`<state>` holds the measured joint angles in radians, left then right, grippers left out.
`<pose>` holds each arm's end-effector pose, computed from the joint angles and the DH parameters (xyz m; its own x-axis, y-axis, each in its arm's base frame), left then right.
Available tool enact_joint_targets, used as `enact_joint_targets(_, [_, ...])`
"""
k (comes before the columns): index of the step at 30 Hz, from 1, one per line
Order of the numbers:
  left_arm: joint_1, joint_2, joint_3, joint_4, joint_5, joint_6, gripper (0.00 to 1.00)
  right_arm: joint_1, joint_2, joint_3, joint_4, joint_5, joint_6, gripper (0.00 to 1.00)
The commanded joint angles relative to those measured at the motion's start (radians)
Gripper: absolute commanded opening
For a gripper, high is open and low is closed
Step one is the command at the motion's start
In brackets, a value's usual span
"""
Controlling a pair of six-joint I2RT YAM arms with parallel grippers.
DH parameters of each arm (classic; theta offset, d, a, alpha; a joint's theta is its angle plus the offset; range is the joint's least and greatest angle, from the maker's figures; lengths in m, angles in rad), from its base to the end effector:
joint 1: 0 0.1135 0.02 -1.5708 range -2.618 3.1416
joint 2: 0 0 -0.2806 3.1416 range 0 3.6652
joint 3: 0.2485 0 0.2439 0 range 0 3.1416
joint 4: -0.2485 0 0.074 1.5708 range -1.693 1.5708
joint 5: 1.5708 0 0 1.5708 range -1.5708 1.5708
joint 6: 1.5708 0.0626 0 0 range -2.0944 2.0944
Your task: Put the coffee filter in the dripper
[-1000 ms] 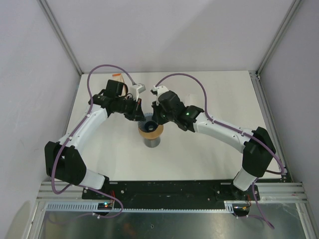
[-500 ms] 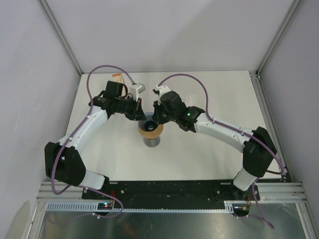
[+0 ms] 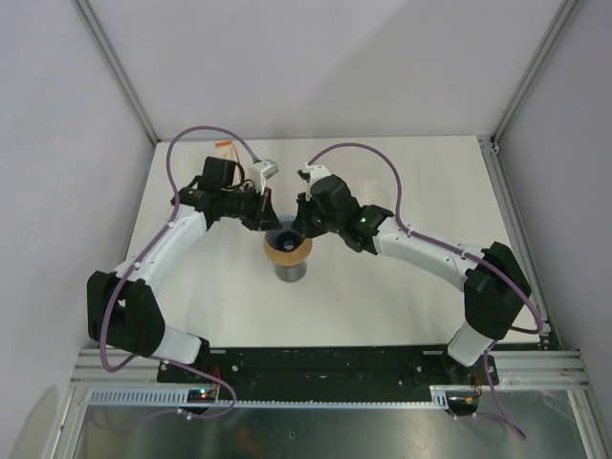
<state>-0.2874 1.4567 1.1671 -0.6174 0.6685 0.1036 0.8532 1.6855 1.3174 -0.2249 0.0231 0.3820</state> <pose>0.2840 -0.1244 0.2853 -0.6904 0.2887 -0.6633 0.6636 0.6178 -0.4219 0.2691 0.3061 0.2868 -0.6171 -0.1402 -0.7743 -0.5502 0.7804 0.2972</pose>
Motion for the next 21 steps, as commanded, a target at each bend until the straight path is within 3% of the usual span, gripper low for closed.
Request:
enact_joint_targets(1, [-0.013,0.081,-0.123,-0.155,-0.098,0.117,0.0,-0.014,0.125,-0.103,-0.201,0.114,-0.092,0.0])
enact_joint_targets(6, [-0.004,0.083,-0.113,-0.145,-0.071,0.113,0.0,-0.015,0.106,-0.102,-0.2,0.109,-0.087,0.0])
enact_joint_targets(12, [-0.005,0.024,0.0,-0.147,-0.033,0.086,0.01,-0.002,0.026,-0.101,-0.182,0.121,-0.077,0.0])
enact_joint_targets(21, [-0.006,-0.008,0.138,-0.147,-0.015,0.019,0.27,0.025,-0.072,-0.066,-0.18,0.141,-0.036,0.0])
